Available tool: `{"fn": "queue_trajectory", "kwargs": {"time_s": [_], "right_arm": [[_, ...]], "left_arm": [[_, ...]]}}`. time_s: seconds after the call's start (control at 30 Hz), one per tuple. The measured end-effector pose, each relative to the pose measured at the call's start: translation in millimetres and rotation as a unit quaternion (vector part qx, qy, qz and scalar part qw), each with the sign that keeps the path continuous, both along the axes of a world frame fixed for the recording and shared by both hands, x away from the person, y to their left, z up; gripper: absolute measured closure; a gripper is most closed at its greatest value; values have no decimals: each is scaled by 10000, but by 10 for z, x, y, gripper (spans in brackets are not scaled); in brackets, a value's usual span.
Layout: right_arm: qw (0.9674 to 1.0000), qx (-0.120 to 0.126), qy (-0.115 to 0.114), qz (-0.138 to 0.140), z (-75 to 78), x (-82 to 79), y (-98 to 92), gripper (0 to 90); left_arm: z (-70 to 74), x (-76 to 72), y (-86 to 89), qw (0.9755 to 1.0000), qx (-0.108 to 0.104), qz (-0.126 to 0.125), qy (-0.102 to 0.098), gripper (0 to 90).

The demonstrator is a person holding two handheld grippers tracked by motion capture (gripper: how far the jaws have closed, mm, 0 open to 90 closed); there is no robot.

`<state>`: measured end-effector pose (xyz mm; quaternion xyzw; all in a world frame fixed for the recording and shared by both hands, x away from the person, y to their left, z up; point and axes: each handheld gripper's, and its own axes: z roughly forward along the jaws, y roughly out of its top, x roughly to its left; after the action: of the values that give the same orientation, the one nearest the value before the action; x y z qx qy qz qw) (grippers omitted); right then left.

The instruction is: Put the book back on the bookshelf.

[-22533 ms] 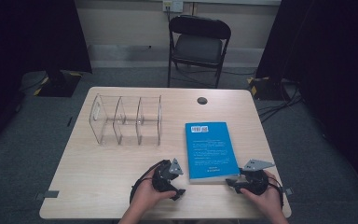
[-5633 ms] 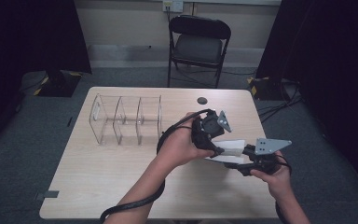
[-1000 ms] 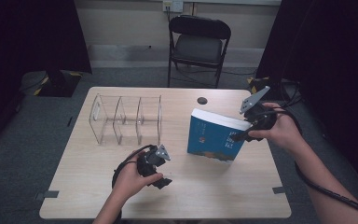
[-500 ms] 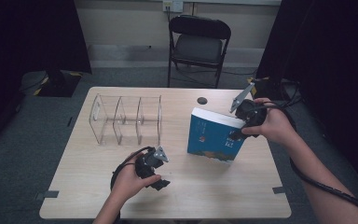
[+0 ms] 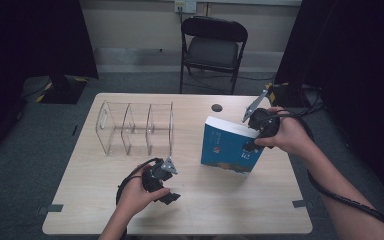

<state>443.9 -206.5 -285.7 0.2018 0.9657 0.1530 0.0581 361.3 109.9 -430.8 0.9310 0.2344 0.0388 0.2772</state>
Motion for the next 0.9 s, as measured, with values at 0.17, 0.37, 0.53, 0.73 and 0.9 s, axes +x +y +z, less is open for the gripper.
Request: {"fn": "queue_trajectory", "kwargs": {"time_s": [0.17, 0.37, 0.53, 0.73, 0.9], "right_arm": [[9999, -103, 39, -19, -20, 6, 13, 547], [9998, -206, -25, 63, -39, 1, 36, 581], [9995, -298, 95, 107, -30, -39, 69, 606], [9995, -305, 84, -32, -15, -74, 90, 611], [9998, -209, 55, 51, 55, -123, 107, 612]], "left_arm": [[4, 4, 32, 10000, -28, 33, -21, 221], [-30, 7, 59, 10000, -28, 62, -10, 223], [-48, 4, 90, 9999, -75, 79, -12, 222], [-52, 15, 146, 9998, -143, 146, 13, 216], [-45, 26, 186, 9995, -282, 136, 49, 208]]}}
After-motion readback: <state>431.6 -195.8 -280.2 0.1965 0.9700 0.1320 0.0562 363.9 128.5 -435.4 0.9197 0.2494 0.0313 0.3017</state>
